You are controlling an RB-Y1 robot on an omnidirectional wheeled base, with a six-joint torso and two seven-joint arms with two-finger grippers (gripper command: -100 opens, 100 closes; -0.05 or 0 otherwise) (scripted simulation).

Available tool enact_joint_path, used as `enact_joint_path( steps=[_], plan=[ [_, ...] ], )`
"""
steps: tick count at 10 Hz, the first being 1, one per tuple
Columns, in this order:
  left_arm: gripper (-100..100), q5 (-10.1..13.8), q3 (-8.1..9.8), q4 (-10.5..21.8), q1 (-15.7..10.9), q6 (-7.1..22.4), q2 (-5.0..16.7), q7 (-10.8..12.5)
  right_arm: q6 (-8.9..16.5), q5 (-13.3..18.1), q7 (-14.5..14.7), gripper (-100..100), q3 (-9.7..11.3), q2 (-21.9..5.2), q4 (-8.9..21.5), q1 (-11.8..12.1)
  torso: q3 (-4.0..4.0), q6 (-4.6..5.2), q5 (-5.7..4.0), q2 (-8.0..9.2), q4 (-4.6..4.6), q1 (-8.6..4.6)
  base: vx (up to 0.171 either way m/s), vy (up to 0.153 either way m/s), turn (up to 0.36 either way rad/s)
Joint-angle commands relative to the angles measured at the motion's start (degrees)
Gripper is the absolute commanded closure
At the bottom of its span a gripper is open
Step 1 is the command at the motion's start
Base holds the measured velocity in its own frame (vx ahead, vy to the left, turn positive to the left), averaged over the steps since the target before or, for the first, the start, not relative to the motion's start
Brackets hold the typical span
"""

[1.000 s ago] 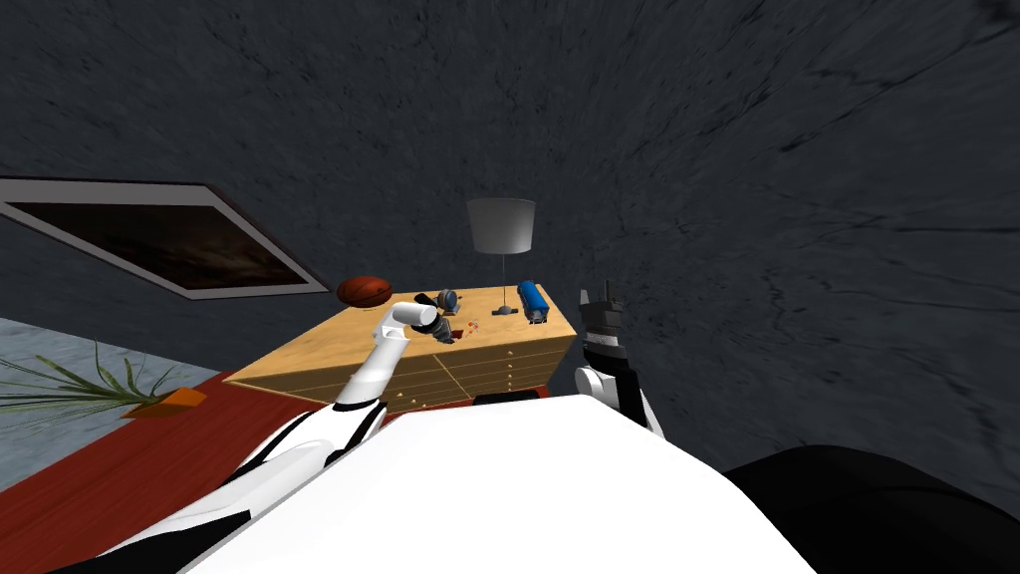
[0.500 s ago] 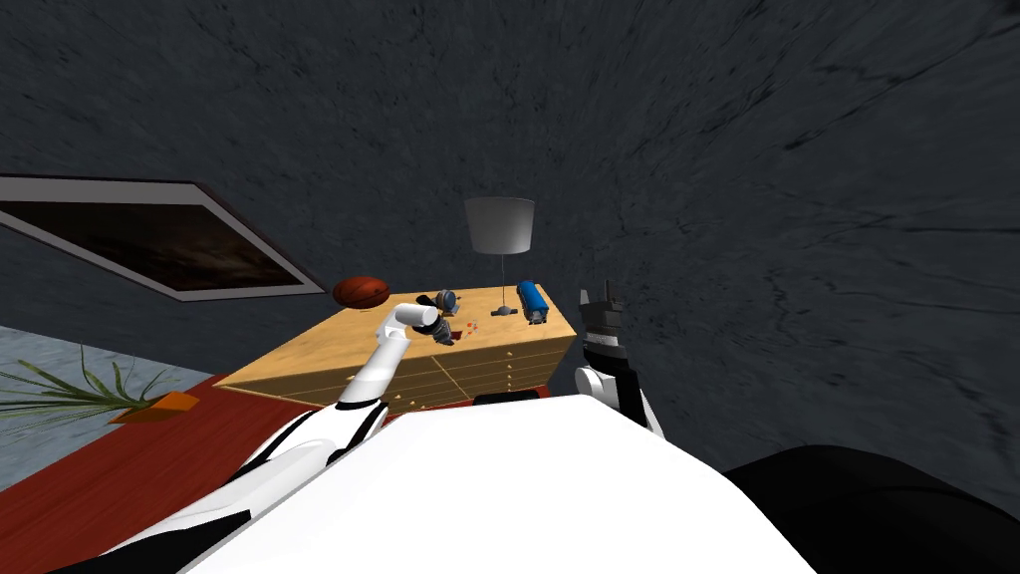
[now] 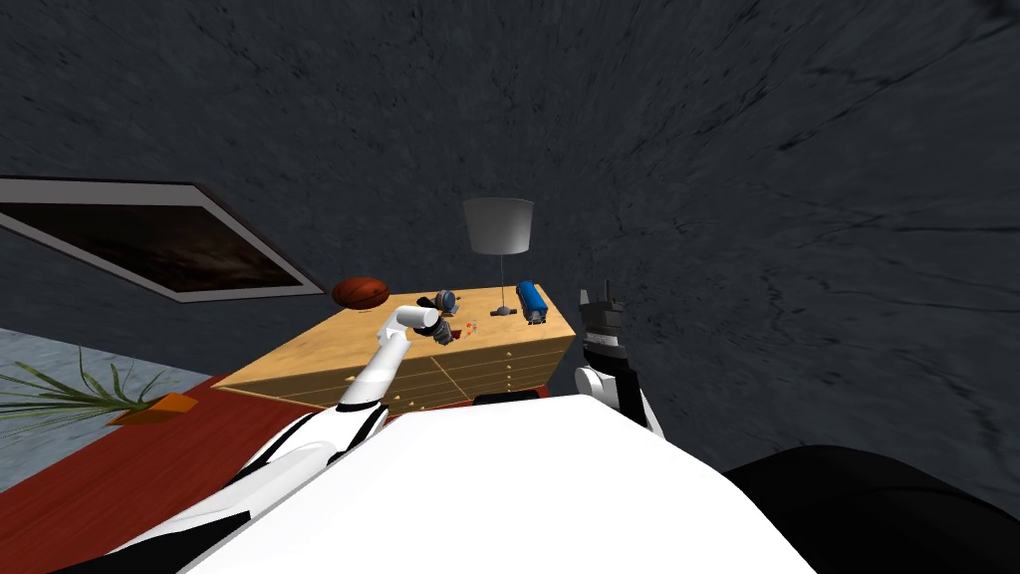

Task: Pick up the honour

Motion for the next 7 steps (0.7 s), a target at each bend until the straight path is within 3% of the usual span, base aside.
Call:
enact_joint_path(
  steps=[1, 3, 4, 5, 7],
  plan=[
    [100, 0.0, 0.0, 0.0, 0.0, 0.0, 0.0, 0.0, 0.0, 0.0, 0.0, 0, 0.0, 0.0, 0.0, 0.0, 0.0, 0.0, 0.0, 0.0, 0.0, 0.0, 0.0, 0.0, 0.0],
    [100, -0.02, 0.01, -0.02, -0.02, -0.05, 0.01, 0.0, 0.0, 0.0, 0.0, 0, 0.0, 0.0, 0.0, 0.0, -0.03, 0.0, 0.01, -0.03, -0.02, 0.02, 0.0, 0.0, 0.0],
    [0, -0.03, 0.02, -0.03, -0.03, -0.07, 0.02, 0.01, 0.0, 0.0, 0.0, 0, 0.0, 0.0, 0.0, 0.0, -0.04, 0.0, 0.02, -0.04, -0.03, 0.03, 0.0, 0.0, 0.0],
    [100, 0.53, 0.01, -1.41, -0.49, 1.75, 0.34, 0.94, 0.0, 0.0, 0.0, 0, 0.0, 0.0, 0.0, 0.0, -0.04, 0.0, 0.02, -0.05, -0.04, 0.04, -0.004, 0.007, 0.017],
    [100, 1.16, 0.13, -3.15, -0.78, 3.56, 0.79, 1.78, 0.0, 0.0, 0.0, 0, 0.0, 0.0, 0.0, 0.0, -0.02, -0.02, 0.03, -0.01, -0.02, 0.07, -0.006, 0.012, 0.013]
  ],
)
